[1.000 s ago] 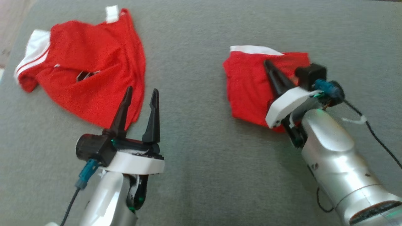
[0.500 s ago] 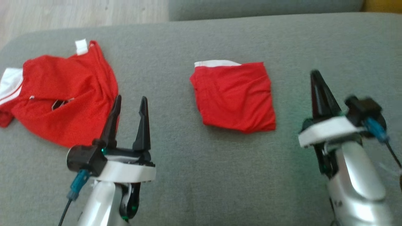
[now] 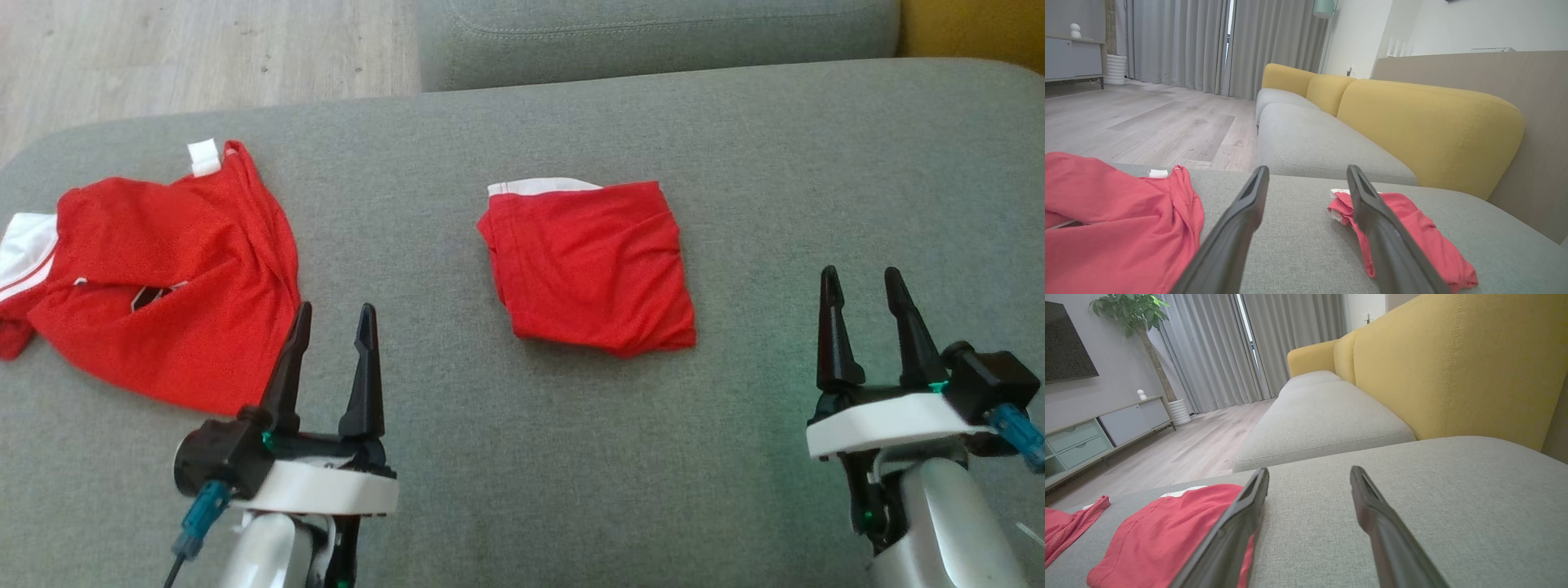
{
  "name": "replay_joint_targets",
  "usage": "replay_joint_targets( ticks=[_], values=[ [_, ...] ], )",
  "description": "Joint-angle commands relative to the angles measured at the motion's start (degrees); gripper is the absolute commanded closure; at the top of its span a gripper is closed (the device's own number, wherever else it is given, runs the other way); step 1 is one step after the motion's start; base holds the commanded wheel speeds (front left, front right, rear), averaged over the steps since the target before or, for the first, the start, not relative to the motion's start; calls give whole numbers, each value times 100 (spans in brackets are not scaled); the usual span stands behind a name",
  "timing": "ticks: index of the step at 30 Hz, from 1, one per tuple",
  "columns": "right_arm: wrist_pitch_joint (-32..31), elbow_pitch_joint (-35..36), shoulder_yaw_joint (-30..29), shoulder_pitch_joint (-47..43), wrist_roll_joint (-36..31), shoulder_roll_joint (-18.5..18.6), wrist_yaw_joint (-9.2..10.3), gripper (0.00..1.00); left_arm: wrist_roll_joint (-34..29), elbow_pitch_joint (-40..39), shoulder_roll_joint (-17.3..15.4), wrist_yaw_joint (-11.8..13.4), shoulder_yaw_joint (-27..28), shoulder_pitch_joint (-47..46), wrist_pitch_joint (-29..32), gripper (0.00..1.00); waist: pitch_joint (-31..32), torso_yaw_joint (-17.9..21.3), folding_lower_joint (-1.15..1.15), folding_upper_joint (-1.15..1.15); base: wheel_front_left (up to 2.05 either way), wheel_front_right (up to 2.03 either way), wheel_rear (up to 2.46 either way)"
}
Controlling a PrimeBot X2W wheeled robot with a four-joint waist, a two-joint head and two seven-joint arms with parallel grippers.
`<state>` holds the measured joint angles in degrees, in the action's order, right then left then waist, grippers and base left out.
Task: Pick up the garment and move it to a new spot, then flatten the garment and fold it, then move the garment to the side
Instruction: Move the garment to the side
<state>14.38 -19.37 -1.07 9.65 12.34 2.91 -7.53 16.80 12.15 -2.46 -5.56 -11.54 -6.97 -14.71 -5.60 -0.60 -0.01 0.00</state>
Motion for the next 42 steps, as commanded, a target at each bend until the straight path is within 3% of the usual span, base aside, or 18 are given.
replay_joint_targets(
  ticks=[1, 17, 30, 34, 35, 36, 37, 42],
  values=[
    [62, 213, 133, 108, -59, -3, 4, 0, 23, -164, -42, -16, 168, -143, -29, 0, 5, -20, 1, 0, 0, 0, 0],
    [-212, -528, 286, 881, -187, -3, 4, 0, -32, -250, -42, 15, -168, -378, -29, 0, -512, -462, 1, 0, 0, 0, 0],
    [-1122, -2575, 680, 2034, 372, -3, 4, 0, 32, -114, -42, 32, -528, -790, -29, 0, -958, -1044, 1, 0, 0, 0, 0],
    [-1109, -3146, 995, 2290, 521, -3, 4, 0, 83, -105, -42, 83, -547, -827, -29, 0, -989, -1112, 1, 0, 0, 0, 0],
    [-1079, -3255, 1077, 2348, 532, -3, 4, 31, 86, -104, -42, 88, -542, -823, -29, 0, -990, -1110, 1, 0, 0, 0, 0],
    [-1034, -3348, 1159, 2406, 527, -3, 4, 93, 87, -100, -42, 94, -533, -814, -29, 0, -984, -1100, 1, 0, 0, 0, 0],
    [-976, -3429, 1234, 2459, 506, -3, 4, 100, 84, -89, -42, 98, -522, -800, -29, 0, -971, -1081, 1, 0, 0, 0, 0],
    [-588, -3749, 1276, 2759, 126, -3, 4, 100, 43, -71, -42, 97, -457, -772, -29, 0, -860, -892, 1, 0, 0, 0, 0]
  ],
)
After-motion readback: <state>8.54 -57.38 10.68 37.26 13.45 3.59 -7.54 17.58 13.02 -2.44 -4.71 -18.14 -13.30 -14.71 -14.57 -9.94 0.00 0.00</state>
